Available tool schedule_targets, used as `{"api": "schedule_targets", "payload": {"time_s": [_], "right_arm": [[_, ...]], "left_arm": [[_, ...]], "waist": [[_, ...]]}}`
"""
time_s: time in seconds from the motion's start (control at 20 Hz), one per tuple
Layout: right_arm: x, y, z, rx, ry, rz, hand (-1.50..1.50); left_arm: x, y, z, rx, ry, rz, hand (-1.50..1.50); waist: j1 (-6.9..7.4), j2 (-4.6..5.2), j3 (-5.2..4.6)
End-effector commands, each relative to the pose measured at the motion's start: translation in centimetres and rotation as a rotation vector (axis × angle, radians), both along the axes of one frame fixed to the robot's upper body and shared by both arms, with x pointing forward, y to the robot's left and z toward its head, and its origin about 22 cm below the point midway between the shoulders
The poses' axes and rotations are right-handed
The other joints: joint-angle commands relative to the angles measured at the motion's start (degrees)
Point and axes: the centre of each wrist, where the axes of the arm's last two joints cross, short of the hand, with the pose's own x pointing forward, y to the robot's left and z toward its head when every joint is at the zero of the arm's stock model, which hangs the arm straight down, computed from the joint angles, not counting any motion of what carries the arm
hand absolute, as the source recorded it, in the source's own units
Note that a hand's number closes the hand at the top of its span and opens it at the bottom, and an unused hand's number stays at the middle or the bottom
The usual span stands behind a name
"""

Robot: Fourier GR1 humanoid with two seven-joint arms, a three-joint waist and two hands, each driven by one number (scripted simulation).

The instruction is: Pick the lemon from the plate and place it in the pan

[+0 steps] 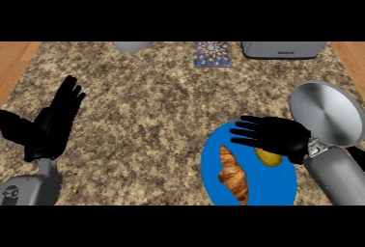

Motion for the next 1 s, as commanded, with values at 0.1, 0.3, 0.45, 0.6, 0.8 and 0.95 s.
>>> {"api": "schedule_targets", "payload": {"time_s": [0.1,0.3,0.45,0.6,0.8,0.95], "right_arm": [[1.2,2.3,-2.9,-0.021,0.05,0.0,-1.5],[2.2,1.7,-3.8,-0.038,0.074,0.026,1.5],[-0.7,2.8,-4.9,-0.011,0.055,0.114,1.5],[0.7,1.7,-5.1,0.019,0.064,0.108,1.5],[1.1,0.9,-6.7,0.056,0.087,0.095,1.5],[0.7,1.4,-5.1,0.097,0.102,0.104,1.5]], "left_arm": [[1.2,-0.6,-0.5,-0.009,0.021,-0.004,0.0],[0.3,-0.5,0.7,0.001,-0.009,-0.008,0.0],[-0.6,0.7,0.7,0.015,-0.02,0.008,0.0],[0.6,0.3,-0.5,-0.015,-0.001,0.006,0.0],[-0.7,0.5,0.3,0.0,-0.015,-0.011,0.0],[0.4,1.1,1.6,-0.003,-0.014,-0.001,0.0]], "waist": [[0.03,0.08,0.01],[0.34,0.1,0.02],[0.1,-0.03,0.01],[-0.01,0.05,0.01],[0.32,0.04,0.03],[-0.06,-0.03,0.01]]}}
